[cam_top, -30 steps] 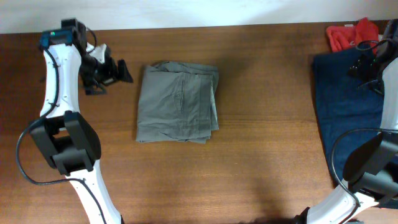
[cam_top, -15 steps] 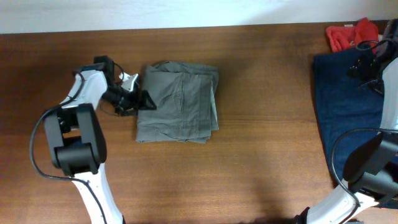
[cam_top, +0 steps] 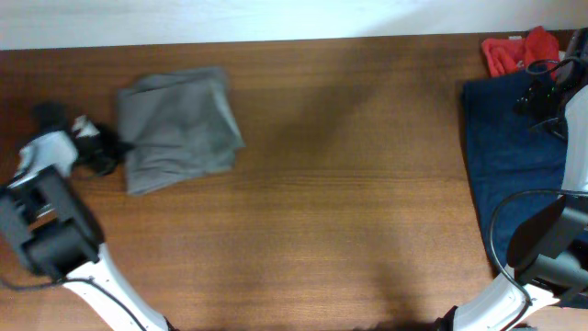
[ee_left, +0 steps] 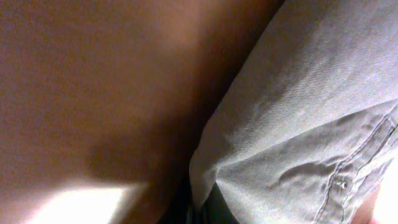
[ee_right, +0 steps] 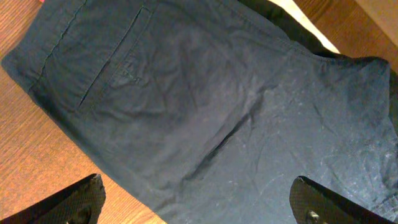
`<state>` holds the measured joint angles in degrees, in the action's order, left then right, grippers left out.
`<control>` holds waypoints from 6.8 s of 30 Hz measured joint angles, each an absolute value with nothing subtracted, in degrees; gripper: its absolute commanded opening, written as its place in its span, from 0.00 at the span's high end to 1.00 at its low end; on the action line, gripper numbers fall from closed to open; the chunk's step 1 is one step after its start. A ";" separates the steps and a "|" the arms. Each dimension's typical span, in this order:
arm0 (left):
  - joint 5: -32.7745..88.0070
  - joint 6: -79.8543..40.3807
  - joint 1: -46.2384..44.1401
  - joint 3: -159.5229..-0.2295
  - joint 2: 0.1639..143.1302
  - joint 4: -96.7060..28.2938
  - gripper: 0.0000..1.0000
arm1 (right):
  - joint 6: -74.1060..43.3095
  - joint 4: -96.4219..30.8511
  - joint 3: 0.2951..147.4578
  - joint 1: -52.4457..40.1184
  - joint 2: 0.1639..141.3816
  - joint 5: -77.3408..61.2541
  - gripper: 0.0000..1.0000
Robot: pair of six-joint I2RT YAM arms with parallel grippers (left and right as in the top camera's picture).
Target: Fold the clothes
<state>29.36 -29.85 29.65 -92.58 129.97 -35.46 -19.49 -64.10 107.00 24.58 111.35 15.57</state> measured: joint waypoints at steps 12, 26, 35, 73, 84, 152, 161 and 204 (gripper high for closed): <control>34.02 -40.60 44.45 -93.65 129.25 -40.56 0.93 | -19.49 -64.12 107.00 24.58 111.35 15.59 0.02; 22.02 -50.61 20.71 -92.77 129.84 -30.59 0.99 | -19.49 -64.10 107.00 24.58 111.35 15.57 0.02; 23.68 -50.50 43.59 -93.30 129.34 -38.15 0.99 | -19.51 -64.12 107.00 24.58 111.35 15.59 0.02; 7.29 -33.04 25.56 -92.88 133.21 -9.63 0.75 | -19.49 -64.12 107.00 24.58 111.35 15.57 0.02; 2.55 -27.49 29.17 -92.33 126.02 -25.69 0.64 | -19.46 -64.10 107.00 24.58 111.35 15.57 0.02; 8.19 -3.77 18.17 -92.36 130.08 -17.26 0.82 | -19.49 -64.12 107.00 24.58 111.35 15.57 0.01; 19.09 -4.51 18.48 -92.40 126.48 -24.91 0.01 | -19.51 -64.14 107.00 24.58 111.35 15.59 0.01; 23.51 -3.84 -0.36 -32.58 25.50 -28.36 0.01 | -19.49 -64.12 107.04 24.58 111.35 15.62 0.02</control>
<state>23.51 -3.84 -0.36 -32.58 25.50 -28.36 -19.49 -64.12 107.04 24.58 111.35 15.62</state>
